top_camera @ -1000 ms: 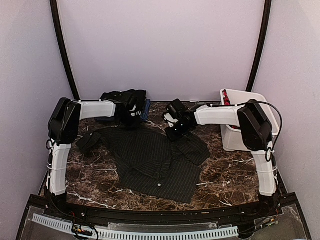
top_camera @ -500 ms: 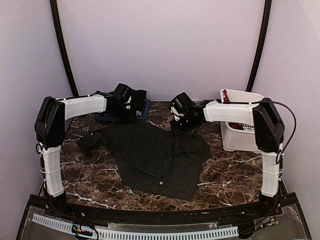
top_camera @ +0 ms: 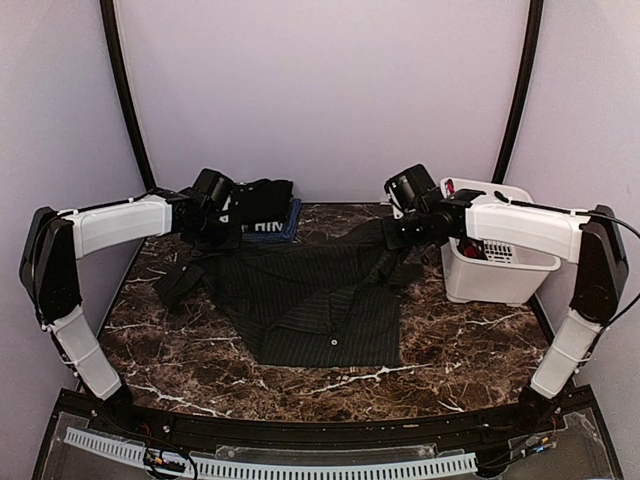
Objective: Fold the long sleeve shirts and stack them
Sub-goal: Flatten out the crumpled shirt at the center of the board.
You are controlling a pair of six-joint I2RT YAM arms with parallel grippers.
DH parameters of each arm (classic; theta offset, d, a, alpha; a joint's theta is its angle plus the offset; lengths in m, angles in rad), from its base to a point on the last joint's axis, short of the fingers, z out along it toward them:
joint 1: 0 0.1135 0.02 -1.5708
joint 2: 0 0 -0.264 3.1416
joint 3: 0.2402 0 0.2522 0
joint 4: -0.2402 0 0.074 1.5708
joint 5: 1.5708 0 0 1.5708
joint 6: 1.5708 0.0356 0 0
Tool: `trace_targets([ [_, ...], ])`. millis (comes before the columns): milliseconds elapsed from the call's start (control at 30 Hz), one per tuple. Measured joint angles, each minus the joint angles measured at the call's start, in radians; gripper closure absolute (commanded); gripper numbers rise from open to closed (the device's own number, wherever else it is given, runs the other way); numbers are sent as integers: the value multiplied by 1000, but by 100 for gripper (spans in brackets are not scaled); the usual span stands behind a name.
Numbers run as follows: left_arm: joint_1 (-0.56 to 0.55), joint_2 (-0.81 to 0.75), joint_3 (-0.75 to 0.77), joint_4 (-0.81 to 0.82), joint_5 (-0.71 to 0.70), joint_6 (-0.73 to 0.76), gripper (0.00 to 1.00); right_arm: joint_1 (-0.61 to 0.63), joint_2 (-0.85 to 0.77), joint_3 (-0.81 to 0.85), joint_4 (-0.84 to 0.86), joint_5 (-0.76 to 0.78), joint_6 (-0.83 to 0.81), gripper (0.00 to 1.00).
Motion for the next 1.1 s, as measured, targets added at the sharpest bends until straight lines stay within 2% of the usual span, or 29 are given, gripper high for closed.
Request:
trace_targets([
  [333, 16, -18, -51, -22, -20, -11, 100, -82, -79, -74, 19, 19, 26, 100],
  [533, 21, -35, -93, -23, 31, -11, 100, -90, -85, -88, 37, -19, 24, 100],
  [767, 23, -98, -376, -19, 230, -27, 100, -11, -93, -343, 48, -103, 45, 100],
  [833, 23, -125, -444, -23, 274, -42, 97, 22, -93, -409, 40, -123, 60, 94],
  [933, 24, -157, -485, -28, 302, -59, 90, 51, -96, -463, 14, -140, 81, 80],
  [1100, 27, -230, -475, -57, 304, -76, 77, 55, -140, -443, -36, -120, 99, 65],
])
